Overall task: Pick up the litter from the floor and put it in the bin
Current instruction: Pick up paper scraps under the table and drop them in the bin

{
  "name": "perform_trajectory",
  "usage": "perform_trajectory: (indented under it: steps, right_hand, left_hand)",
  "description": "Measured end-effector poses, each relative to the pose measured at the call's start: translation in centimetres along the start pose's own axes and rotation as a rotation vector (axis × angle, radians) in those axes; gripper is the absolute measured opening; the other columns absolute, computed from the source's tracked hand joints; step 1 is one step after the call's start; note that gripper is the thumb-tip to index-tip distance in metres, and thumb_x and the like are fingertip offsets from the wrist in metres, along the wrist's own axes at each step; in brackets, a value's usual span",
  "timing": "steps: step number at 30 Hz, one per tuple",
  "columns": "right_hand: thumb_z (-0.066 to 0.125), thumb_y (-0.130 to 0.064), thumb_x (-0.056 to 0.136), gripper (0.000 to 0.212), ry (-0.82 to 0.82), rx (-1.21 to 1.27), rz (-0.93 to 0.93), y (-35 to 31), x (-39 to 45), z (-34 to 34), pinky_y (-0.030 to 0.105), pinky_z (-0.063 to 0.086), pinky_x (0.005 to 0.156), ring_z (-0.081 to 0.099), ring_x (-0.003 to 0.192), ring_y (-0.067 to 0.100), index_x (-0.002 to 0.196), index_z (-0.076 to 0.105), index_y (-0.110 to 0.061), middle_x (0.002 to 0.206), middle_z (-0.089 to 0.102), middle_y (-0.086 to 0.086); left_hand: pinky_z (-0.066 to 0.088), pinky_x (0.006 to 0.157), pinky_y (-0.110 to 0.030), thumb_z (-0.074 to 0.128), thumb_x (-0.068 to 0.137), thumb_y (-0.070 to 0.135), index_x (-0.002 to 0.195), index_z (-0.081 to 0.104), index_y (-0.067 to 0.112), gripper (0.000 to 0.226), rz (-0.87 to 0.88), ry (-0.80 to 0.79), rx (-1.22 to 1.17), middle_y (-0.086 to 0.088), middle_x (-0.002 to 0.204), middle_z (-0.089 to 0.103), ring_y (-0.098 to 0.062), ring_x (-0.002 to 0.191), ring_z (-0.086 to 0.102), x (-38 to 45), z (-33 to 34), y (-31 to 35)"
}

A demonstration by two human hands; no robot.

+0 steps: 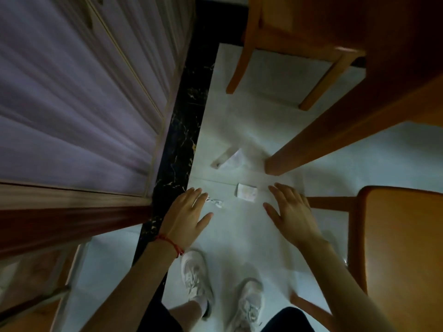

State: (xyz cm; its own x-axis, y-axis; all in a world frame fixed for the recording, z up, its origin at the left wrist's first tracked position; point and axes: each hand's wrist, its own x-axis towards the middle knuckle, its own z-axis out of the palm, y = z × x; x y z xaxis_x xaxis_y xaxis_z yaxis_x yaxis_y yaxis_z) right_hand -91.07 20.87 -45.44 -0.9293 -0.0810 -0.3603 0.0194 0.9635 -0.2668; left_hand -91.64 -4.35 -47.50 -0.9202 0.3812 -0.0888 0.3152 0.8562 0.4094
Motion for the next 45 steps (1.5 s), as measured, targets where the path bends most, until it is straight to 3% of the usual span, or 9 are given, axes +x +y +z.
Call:
perform_trajectory:
  steps: [2,8,13,20,24,31,36,39,45]
  right_hand:
    - [0.045,-0.039,0.093,0.049,-0.009,-0.008,-0.022,1.8,2.4,3.8,0.039,0.026,0.107,0.036,0.13,0.026,0.135,0.039,-0.015,0.142,0.041,0.009]
    - [0.051,-0.032,0.091,0.045,-0.002,-0.019,-0.095,6.7,9.0,14.5,0.041,0.031,0.103,0.042,0.125,0.03,0.131,0.046,-0.01,0.137,0.047,0.013]
    - [0.048,-0.032,0.092,0.045,-0.015,-0.027,-0.15,10.4,13.5,21.7,0.04,0.029,0.104,0.04,0.126,0.029,0.132,0.045,-0.011,0.138,0.046,0.013]
    - [0.057,-0.025,0.089,0.042,0.015,0.035,-0.209,13.7,16.2,29.1,0.043,0.037,0.098,0.05,0.118,0.033,0.126,0.05,-0.007,0.13,0.054,0.015]
    - [0.061,-0.022,0.086,0.04,0.042,0.093,-0.229,14.9,16.3,32.1,0.041,0.039,0.095,0.055,0.111,0.034,0.122,0.055,-0.005,0.122,0.059,0.018]
    - [0.063,-0.018,0.084,0.037,0.082,0.2,-0.206,15.5,15.7,34.8,0.045,0.045,0.095,0.057,0.108,0.033,0.118,0.058,-0.003,0.118,0.061,0.018]
    - [0.063,-0.017,0.084,0.036,0.104,0.208,-0.198,15.9,16.1,35.3,0.044,0.044,0.095,0.057,0.108,0.033,0.116,0.059,-0.002,0.117,0.062,0.018]
    - [0.06,-0.02,0.087,0.035,0.109,0.226,-0.187,15.8,16.9,35.3,0.043,0.044,0.095,0.056,0.108,0.032,0.117,0.058,-0.003,0.118,0.061,0.017]
    - [0.061,-0.018,0.087,0.035,0.151,0.24,-0.207,14.8,19.4,35.6,0.042,0.042,0.094,0.054,0.108,0.032,0.119,0.057,-0.005,0.12,0.06,0.015]
  left_hand:
    - [0.044,0.086,-0.056,0.062,0.075,0.023,0.108,0.062,-0.007,0.044,-0.025,-0.005,0.007,-0.028,0.11,0.063,-0.043,0.103,0.059,0.5,4.6,-1.8]
    - [0.042,0.09,-0.052,0.076,0.072,0.011,0.112,0.059,-0.007,0.046,-0.083,-0.003,0.0,-0.027,0.114,0.061,-0.043,0.107,0.056,1.5,18.0,-7.2]
    - [0.028,0.106,-0.04,0.061,0.086,0.019,0.128,0.048,0.002,0.047,-0.196,0.011,-0.062,-0.017,0.136,0.046,-0.033,0.128,0.038,2.2,27.9,-10.8]
    - [0.024,0.107,-0.04,0.065,0.083,0.021,0.13,0.046,0.004,0.053,-0.201,-0.023,-0.073,-0.018,0.14,0.041,-0.033,0.132,0.03,3.9,37.3,-12.5]
    - [0.043,0.092,-0.056,0.082,0.063,0.007,0.108,0.062,-0.006,0.05,-0.118,-0.014,-0.107,-0.028,0.115,0.06,-0.045,0.11,0.053,4.9,39.9,-12.9]
    - [0.04,0.09,-0.059,0.083,0.057,0.0,0.093,0.068,-0.002,0.039,-0.118,0.071,-0.137,-0.026,0.107,0.063,-0.045,0.105,0.054,4.6,42.8,-13.2]
    - [0.043,0.082,-0.037,0.07,0.071,0.012,0.077,0.071,0.005,0.009,-0.153,0.166,-0.126,-0.016,0.083,0.069,-0.035,0.082,0.064,5.2,42.5,-13.4]
    - [0.035,0.072,-0.036,0.052,0.079,0.026,0.074,0.071,0.006,0.028,-0.211,0.197,-0.149,-0.01,0.066,0.067,-0.029,0.065,0.063,5.9,41.3,-13.5]
    - [0.045,0.058,-0.03,0.073,0.07,0.012,0.069,0.068,0.0,0.013,-0.364,0.294,-0.228,-0.015,0.059,0.063,-0.028,0.054,0.06,7.2,39.0,-14.2]
